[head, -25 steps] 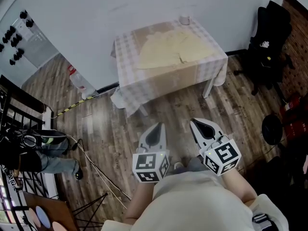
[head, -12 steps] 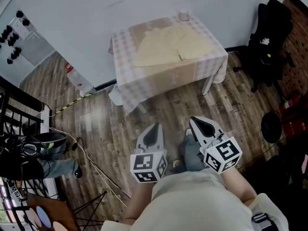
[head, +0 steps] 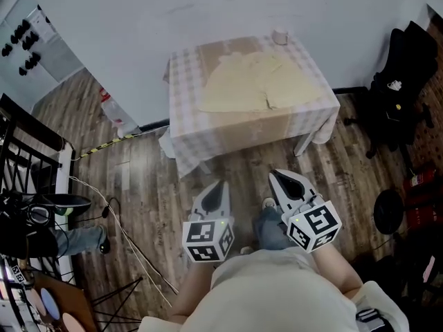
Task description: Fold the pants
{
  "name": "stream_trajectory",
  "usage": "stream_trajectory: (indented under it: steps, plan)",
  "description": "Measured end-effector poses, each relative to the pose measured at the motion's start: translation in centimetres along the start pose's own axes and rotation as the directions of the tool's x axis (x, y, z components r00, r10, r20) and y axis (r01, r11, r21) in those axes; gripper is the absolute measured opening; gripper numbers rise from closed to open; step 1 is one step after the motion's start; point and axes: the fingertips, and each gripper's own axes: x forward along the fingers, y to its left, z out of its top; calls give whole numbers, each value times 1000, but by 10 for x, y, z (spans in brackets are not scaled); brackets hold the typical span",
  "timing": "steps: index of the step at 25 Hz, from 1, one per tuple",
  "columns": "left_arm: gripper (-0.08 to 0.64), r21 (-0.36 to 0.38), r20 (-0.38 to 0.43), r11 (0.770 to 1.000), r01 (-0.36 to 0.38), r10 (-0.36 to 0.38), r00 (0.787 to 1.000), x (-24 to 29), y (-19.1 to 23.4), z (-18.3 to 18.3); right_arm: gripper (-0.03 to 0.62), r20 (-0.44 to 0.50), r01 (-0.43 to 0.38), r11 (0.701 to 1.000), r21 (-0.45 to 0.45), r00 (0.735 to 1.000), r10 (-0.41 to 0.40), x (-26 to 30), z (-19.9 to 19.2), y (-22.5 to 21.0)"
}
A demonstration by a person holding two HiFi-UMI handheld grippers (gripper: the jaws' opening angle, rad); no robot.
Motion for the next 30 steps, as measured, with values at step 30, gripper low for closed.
stream_trajectory:
  steps: [30]
  plan:
    - [6, -106, -11, 974, -201, 200, 980, 220, 29, 68, 0, -54, -102, 994, 25, 993, 103, 140, 46, -217]
